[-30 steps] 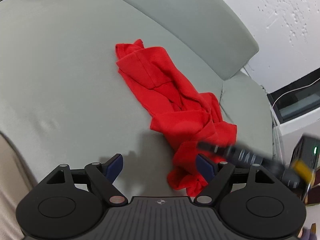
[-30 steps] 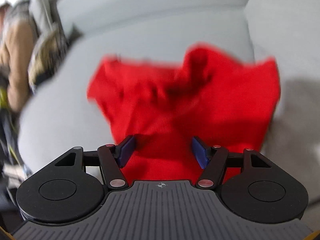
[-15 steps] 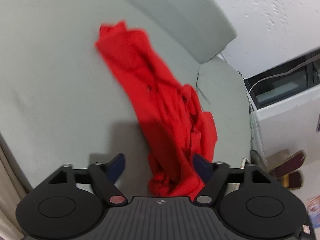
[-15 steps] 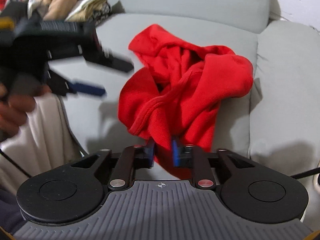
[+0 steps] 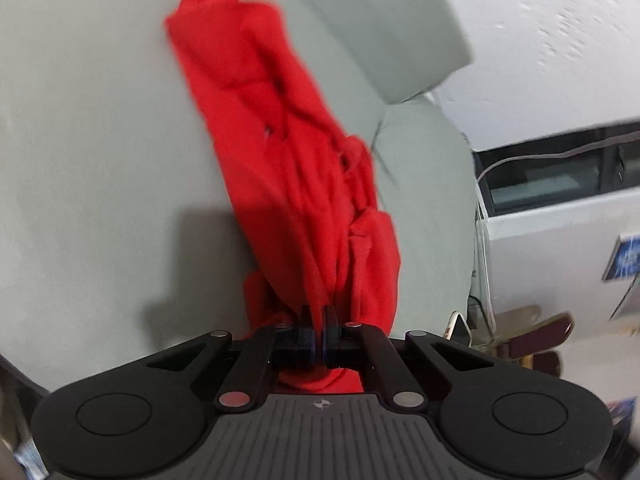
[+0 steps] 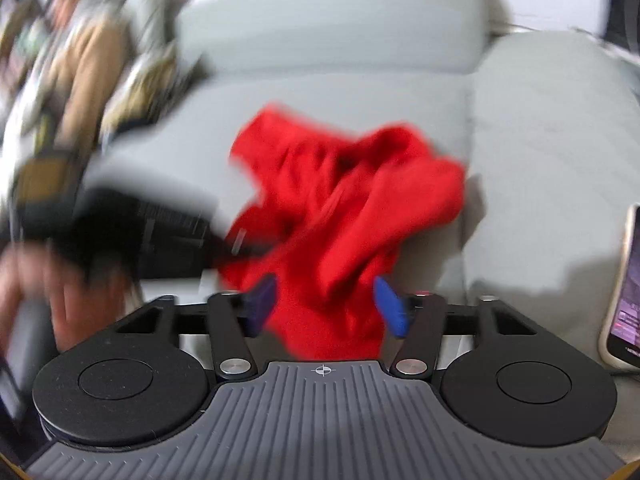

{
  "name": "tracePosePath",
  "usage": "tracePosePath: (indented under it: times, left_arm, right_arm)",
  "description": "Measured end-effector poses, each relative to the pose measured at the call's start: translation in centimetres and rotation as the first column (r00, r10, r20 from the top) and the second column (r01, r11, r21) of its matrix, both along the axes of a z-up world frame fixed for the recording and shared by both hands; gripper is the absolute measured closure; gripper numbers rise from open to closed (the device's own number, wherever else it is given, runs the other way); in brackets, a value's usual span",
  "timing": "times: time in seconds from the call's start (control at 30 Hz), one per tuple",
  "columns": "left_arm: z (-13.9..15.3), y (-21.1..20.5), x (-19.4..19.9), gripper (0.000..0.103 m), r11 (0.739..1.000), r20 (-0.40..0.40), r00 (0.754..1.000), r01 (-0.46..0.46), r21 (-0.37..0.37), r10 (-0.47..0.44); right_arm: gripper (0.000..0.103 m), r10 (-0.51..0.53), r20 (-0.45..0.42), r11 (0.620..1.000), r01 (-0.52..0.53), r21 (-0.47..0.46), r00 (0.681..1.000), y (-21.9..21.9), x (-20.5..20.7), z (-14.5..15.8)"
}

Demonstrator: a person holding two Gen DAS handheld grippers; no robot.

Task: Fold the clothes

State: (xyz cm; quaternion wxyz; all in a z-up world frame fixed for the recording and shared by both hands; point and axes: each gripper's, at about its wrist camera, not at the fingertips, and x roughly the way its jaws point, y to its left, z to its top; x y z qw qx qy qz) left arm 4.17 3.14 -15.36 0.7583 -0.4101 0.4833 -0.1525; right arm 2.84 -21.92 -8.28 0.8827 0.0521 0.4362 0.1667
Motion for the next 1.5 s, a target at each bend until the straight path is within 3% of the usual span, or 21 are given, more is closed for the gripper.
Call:
tracePosePath:
  times: [0.07,0.17,0.23,0.33,0.43,0.47,0.5,0.53,0.6,0.7,0.8,0.87,0.93,1.0,1.1,1.17,1.23,1.3,1.33,1.4,1.5]
  left_arm:
    - [0.6,-0.4,-0.7,0.103,1.0,0.034,0.999,0.019,0.024,-0.02]
    - [1.1,-1.4,-1.3,0.103,0.996,0.063,0.997,0.049,0.072,-0.054]
    - [1.2,-1.8,-1.6,0.103,0.994,0.075,0.995,0.059,0.087,-0.065]
    - [1.3,-2.3,-1.6,0.103,0.993,0.09,0.993,0.07,0.098,-0.079]
    - [1.5,-3.5,-1.4,0.103,0.987,0.1,0.989,0.095,0.127,-0.108]
    - [1.6,-3.7,-1.4,0.103,0.985,0.102,0.988,0.1,0.139,-0.115]
    - [1.6,-3.3,-1.6,0.103,0.983,0.103,0.989,0.094,0.156,-0.111]
    - [1.6,-2.8,-1.6,0.103,0.983,0.103,0.99,0.076,0.167,-0.094]
    - [1.8,-0.7,-1.1,0.103,0.986,0.11,0.994,0.005,0.166,-0.024]
    - [3.5,3.7,0.6,0.103,0.979,0.173,0.977,-0.151,0.137,0.126]
    - [7.7,7.8,1.1,0.103,0.958,0.333,0.914,-0.274,0.082,0.233]
    - [10.4,9.5,0.4,0.103,0.947,0.44,0.862,-0.313,0.073,0.251]
    - [11.6,10.5,-0.2,0.103,0.941,0.487,0.84,-0.325,0.096,0.24]
    - [10.6,10.9,0.1,0.103,0.935,0.466,0.857,-0.321,0.148,0.22]
    - [6.0,11.5,0.9,0.103,0.918,0.335,0.919,-0.301,0.259,0.207]
    - [3.1,11.9,0.5,0.103,0.9,0.243,0.95,-0.271,0.34,0.195]
    - [1.1,12.5,-0.8,0.103,0.894,0.167,0.962,-0.262,0.362,0.215]
    - [-0.2,13.4,-2.6,0.096,0.901,0.112,0.963,-0.267,0.341,0.243]
    - [-0.4,13.6,-3.3,0.082,0.903,0.093,0.96,-0.28,0.325,0.264]
    - [-0.8,13.9,-4.6,0.066,0.91,0.056,0.954,-0.298,0.286,0.295]
    - [-0.5,13.6,-6.1,0.063,0.921,0.018,0.953,-0.296,0.251,0.302]
  right_arm:
    - [0.022,-0.121,-0.02,0.991,0.122,0.057,0.992,-1.1,2.4,0.6]
    - [0.049,-0.171,-0.087,0.982,0.177,0.06,0.981,-0.2,6.6,-0.6]
    - [0.05,-0.146,-0.14,0.983,0.159,0.088,0.979,1.2,8.1,-1.0]
    - [0.05,-0.094,-0.242,0.996,0.09,-0.028,0.966,4.3,9.8,-2.1]
    - [0.042,-0.098,-0.27,0.987,0.06,-0.148,0.958,6.1,10.4,-3.5]
    - [0.053,-0.099,-0.257,0.982,0.052,-0.184,0.961,6.3,10.3,-3.8]
    - [0.091,-0.099,-0.243,0.975,0.045,-0.219,0.965,6.5,10.2,-4.0]
    - [0.098,-0.11,-0.217,0.977,0.065,-0.203,0.97,5.7,9.9,-3.8]
    - [0.098,-0.133,-0.163,0.98,0.105,-0.171,0.978,4.0,9.3,-3.2]
    - [0.099,-0.262,0.026,0.964,0.263,-0.035,0.965,-0.9,7.2,0.8]
    - [0.099,-0.389,0.223,0.921,0.37,0.126,0.894,-5.9,4.2,6.5]
    - [0.099,-0.417,0.267,0.905,0.369,0.214,0.869,-7.9,1.4,8.8]
    - [0.099,-0.431,0.253,0.889,0.359,0.285,0.866,-9.5,-1.2,9.8]
    - [0.098,-0.408,0.16,0.889,0.35,0.295,0.899,-9.4,-2.2,7.5]
    - [0.098,-0.353,-0.044,0.915,0.355,0.192,0.934,-7.2,-2.3,0.1]
    - [0.098,-0.348,-0.186,0.914,0.376,0.15,0.919,-5.9,-2.7,-4.9]
    - [0.098,-0.346,-0.262,0.913,0.387,0.126,0.901,-5.1,-3.7,-7.7]
    - [0.091,-0.332,-0.294,0.915,0.381,0.129,0.896,-5.2,-4.2,-8.3]
    - [0.084,-0.321,-0.3,0.918,0.373,0.135,0.899,-5.4,-4.3,-8.1]
    - [0.073,-0.321,-0.291,0.913,0.376,0.157,0.901,-6.2,-4.5,-6.8]
    - [0.063,-0.321,-0.278,0.906,0.379,0.19,0.905,-7.3,-4.8,-4.8]
